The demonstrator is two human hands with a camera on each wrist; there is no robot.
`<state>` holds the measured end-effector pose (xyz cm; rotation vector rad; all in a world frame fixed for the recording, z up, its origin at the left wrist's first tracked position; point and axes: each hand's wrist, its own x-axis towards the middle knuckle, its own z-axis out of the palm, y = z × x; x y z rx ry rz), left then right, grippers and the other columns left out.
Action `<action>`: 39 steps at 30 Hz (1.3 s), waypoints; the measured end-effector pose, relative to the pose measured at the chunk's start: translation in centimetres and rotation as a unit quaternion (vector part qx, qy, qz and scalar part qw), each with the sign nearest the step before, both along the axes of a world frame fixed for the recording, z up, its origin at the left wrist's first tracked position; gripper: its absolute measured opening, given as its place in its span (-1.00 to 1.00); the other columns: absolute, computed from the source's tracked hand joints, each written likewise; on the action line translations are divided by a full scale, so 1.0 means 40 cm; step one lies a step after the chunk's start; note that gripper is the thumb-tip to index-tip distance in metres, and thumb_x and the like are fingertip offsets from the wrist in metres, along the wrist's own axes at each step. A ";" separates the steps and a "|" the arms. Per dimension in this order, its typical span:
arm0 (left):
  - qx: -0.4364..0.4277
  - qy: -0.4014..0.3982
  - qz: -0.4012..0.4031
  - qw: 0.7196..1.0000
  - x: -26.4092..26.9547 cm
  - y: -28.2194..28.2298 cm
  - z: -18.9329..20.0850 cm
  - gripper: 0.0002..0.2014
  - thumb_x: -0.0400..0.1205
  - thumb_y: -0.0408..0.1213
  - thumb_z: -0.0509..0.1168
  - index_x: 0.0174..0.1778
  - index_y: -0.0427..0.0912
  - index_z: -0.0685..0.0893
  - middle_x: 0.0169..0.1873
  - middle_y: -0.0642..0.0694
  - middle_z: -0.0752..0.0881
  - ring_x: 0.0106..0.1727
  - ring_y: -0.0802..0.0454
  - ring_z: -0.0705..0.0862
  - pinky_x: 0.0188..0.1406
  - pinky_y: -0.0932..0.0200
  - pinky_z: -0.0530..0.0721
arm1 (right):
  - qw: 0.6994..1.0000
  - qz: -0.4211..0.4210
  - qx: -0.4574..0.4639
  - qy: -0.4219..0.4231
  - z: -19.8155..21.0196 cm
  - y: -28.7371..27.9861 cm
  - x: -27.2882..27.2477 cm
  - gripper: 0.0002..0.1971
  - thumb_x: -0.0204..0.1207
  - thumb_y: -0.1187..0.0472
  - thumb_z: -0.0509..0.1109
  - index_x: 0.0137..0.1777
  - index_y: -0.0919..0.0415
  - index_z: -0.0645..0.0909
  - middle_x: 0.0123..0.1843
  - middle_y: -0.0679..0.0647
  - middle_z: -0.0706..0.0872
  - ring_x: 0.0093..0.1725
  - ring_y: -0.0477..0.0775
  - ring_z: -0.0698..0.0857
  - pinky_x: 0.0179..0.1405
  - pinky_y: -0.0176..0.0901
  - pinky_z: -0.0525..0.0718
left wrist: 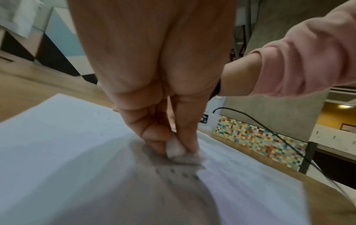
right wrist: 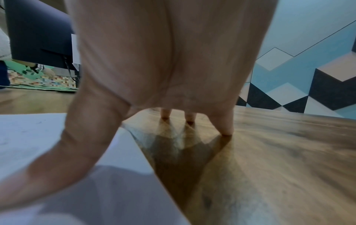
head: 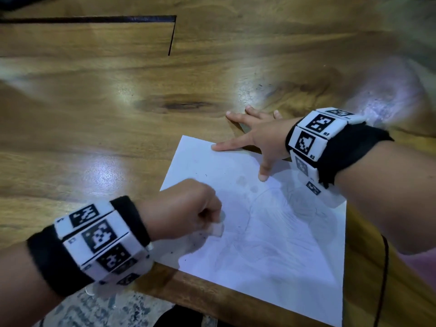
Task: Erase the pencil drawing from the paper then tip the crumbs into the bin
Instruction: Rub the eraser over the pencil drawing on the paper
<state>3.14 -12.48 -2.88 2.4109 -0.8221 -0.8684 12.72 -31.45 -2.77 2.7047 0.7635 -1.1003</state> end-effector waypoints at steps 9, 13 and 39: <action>-0.020 -0.138 0.148 0.979 0.116 -0.110 -0.001 -0.94 0.42 -0.38 0.42 -0.22 -0.27 0.71 -0.25 -0.21 0.76 -0.25 -0.07 0.63 -0.40 0.25 0.29 | 1.000 -0.001 0.008 -0.002 -0.002 -0.002 0.004 0.02 0.08 -0.02 0.70 0.44 -0.57 0.17 0.61 -0.21 -0.48 0.61 0.13 -0.44 0.47 0.61 -0.09; -0.008 -0.047 0.027 0.998 0.067 -0.076 -0.003 -0.93 0.39 -0.33 0.45 -0.29 -0.25 0.74 -0.33 -0.10 0.76 -0.30 0.01 0.63 -0.32 0.29 0.48 | 1.000 0.010 0.002 0.001 -0.009 -0.001 0.005 0.11 0.12 -0.03 0.68 0.36 -0.75 -0.07 0.60 -0.21 -0.52 0.60 0.14 -0.46 0.45 0.61 -0.09; -0.009 -0.074 -0.003 0.997 0.042 -0.100 -0.007 -0.95 0.44 -0.40 0.35 -0.30 -0.23 0.72 -0.31 -0.13 0.75 -0.29 -0.05 0.61 -0.27 0.17 0.48 | 1.000 0.009 0.015 0.002 0.003 -0.004 0.001 0.09 0.17 0.03 0.67 0.42 -0.68 -0.05 0.62 -0.18 -0.49 0.60 0.18 -0.46 0.50 0.47 -0.11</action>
